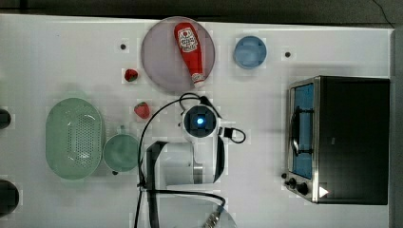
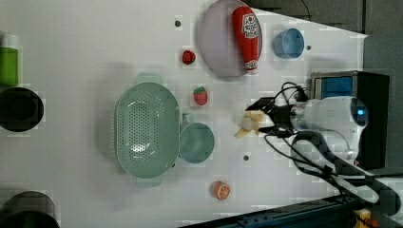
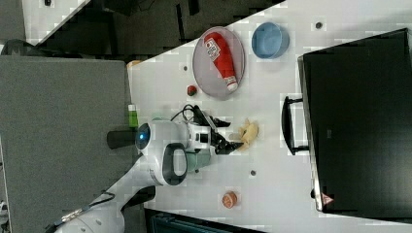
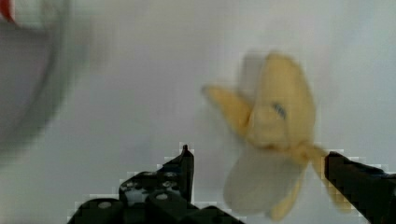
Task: Pick banana from table and place on oven.
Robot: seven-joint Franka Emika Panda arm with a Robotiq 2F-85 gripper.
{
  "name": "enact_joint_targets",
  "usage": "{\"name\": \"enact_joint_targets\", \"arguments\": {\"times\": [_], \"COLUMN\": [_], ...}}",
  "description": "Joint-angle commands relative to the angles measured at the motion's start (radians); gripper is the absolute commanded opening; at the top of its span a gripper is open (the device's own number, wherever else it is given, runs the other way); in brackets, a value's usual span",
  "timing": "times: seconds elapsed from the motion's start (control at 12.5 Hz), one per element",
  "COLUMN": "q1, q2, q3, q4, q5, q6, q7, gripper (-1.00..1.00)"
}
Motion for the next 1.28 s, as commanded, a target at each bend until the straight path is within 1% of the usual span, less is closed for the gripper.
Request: {"name": "enact_joint_targets", "arguments": {"times": [0.08, 0.32, 0.48, 0.56, 0.64, 0.8, 0.96, 1.12, 1.28], "q1": [0.011, 0.011, 0.011, 0.011, 0.011, 0.011, 0.011, 0.008, 0.005], "q2": [0.023, 0.027, 0.027, 0.025, 0.018, -0.031, -0.129, -0.249, -0.35], "q3": [-0.006, -0.01, -0.01, -0.01, -0.01, -0.004, -0.002, -0.006, -0.016], "q4": [-0.006, -0.008, -0.009, -0.007, -0.005, -0.002, 0.009, 0.056, 0.15], "q5": [-0.006, -0.006, -0.006, -0.006, -0.006, -0.006, -0.006, -0.006, -0.005], "q6": [0.031, 0.05, 0.05, 0.05, 0.051, 0.043, 0.008, -0.127, -0.358], "q7": [0.056, 0.056, 0.056, 0.056, 0.056, 0.056, 0.056, 0.055, 0.054], "gripper": [0.93, 0.18, -0.28, -0.49, -0.61, -0.61, -0.61, -0.61, -0.61]}}
